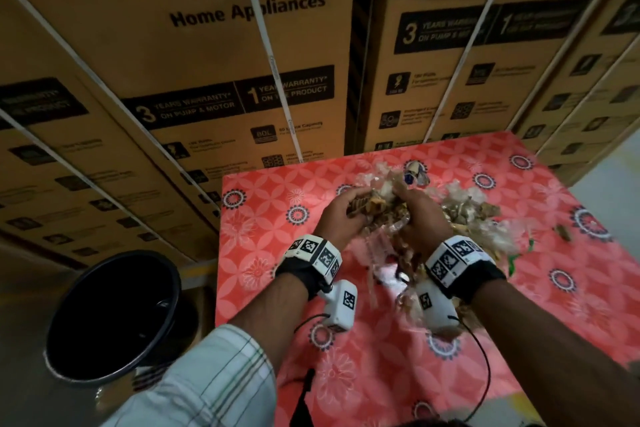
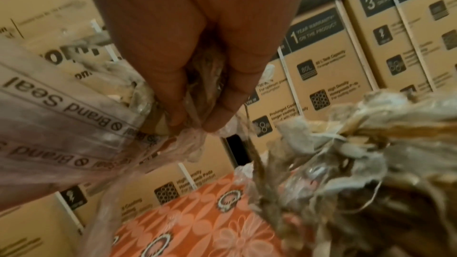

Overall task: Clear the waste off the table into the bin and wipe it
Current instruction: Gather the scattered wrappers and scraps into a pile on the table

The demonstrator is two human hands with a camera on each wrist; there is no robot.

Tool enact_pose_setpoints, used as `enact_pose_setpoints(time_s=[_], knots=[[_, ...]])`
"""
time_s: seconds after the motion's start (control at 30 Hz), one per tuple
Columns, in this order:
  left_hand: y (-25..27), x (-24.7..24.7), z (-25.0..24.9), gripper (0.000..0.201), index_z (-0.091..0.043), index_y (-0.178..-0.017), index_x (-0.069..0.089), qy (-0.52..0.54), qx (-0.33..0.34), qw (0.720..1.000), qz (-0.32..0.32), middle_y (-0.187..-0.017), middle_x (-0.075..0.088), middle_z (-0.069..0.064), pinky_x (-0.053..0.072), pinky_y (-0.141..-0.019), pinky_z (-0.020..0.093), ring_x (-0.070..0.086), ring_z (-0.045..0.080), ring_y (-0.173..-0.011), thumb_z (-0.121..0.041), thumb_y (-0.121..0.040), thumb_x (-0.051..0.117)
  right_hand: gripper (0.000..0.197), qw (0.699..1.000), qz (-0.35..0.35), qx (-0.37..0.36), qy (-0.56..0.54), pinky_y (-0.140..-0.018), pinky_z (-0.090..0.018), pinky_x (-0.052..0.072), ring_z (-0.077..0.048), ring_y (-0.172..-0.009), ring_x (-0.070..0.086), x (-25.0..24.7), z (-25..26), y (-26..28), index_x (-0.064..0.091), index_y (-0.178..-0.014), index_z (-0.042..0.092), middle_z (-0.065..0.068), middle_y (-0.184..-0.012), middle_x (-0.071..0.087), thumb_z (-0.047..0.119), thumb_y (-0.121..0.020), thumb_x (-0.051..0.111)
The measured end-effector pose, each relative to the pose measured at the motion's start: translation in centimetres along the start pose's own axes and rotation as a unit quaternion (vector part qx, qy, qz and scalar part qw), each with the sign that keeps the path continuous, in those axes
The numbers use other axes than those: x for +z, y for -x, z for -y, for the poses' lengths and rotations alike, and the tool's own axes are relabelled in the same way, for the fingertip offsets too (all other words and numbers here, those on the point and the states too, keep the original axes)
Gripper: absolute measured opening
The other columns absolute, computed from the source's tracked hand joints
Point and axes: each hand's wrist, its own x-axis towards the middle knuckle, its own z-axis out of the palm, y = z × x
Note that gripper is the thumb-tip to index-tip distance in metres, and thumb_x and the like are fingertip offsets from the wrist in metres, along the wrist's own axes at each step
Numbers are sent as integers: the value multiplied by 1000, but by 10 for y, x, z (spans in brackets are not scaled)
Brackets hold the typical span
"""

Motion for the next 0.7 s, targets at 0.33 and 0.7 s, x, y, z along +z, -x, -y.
enact_pose_setpoints(time_s=[0.33,0.7], knots=[[-46,112,-39,53,-28,-125,53,-39,52,997,33,-134,55,2,46,-104,39,55,15,-124,6,-86,49,88,1000,6,9,-29,-74,-29,42,-35,-104,58,-69,-98,-2,28,-145,23,-17,-119,59,7,-70,70],[-60,180,-15,52,-39,-142,43,-316,-122,941,17,-159,26,1,13,-119,48,13,26,-148,-43,-90,45,89,974,118,-17,193,-98,-46,36,-36,-116,40,-46,-168,1,29,-144,31,-13,-130,46,44,-68,73]])
